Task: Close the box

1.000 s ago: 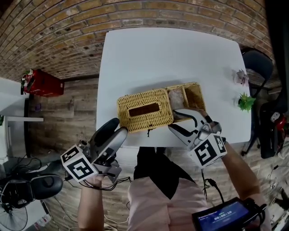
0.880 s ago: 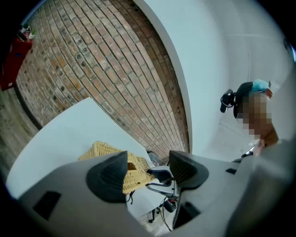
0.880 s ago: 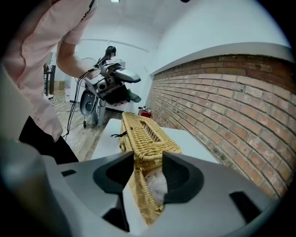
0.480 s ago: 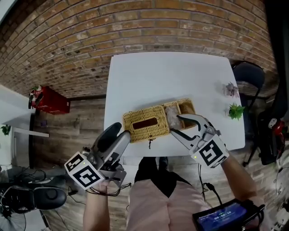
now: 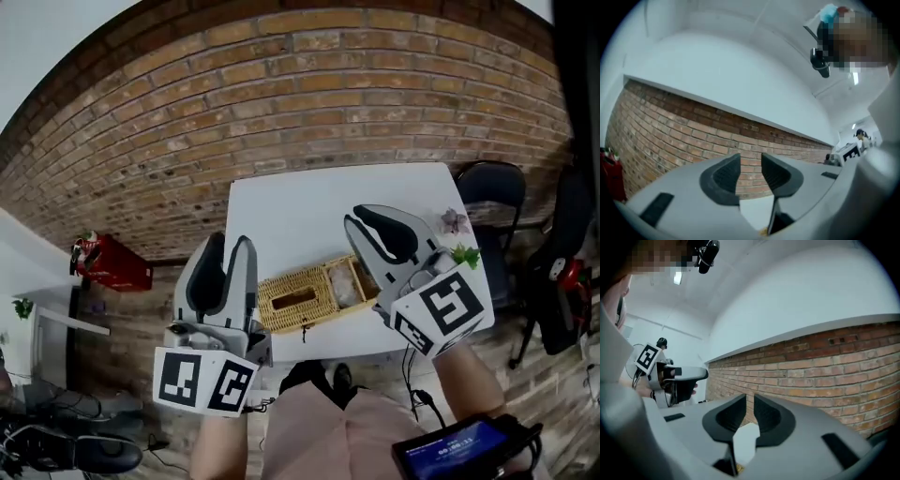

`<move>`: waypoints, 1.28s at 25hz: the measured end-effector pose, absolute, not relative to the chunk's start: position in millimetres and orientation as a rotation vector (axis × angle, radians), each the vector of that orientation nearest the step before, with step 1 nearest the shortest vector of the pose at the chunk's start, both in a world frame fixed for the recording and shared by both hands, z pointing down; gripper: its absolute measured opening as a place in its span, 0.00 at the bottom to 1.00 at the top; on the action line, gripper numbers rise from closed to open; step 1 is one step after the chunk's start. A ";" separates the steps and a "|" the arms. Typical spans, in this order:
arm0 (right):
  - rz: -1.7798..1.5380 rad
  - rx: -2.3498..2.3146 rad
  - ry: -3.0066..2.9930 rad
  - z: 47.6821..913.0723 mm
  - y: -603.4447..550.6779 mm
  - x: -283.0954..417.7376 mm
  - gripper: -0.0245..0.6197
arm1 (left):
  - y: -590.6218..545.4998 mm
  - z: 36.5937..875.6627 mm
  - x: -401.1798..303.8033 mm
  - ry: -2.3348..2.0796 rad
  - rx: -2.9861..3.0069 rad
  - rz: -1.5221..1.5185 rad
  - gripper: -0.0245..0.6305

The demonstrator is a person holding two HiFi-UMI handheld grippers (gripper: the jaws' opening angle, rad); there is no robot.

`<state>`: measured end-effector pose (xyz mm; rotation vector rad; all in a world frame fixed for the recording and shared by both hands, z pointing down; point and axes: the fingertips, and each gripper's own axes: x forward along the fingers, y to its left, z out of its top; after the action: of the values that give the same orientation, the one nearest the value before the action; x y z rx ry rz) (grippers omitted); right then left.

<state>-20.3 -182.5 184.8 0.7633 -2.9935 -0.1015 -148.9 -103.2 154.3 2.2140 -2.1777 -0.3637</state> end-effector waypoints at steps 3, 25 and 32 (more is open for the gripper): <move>-0.113 0.869 -2.991 172.0 -188.0 -17.7 0.05 | -112.3 142.6 -144.3 -2.318 2.197 -0.303 0.15; -0.168 1.017 -2.895 194.6 -185.4 -12.1 0.04 | -136.6 161.3 -124.2 -2.379 2.206 -0.096 0.06; -0.176 1.024 -2.888 193.2 -187.3 -11.5 0.04 | -139.4 163.0 -123.8 -2.371 2.213 -0.091 0.06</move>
<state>-11.5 -187.3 193.2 1.0244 -2.8881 -0.1764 -123.8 -139.4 163.0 2.2125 -2.3714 -0.0909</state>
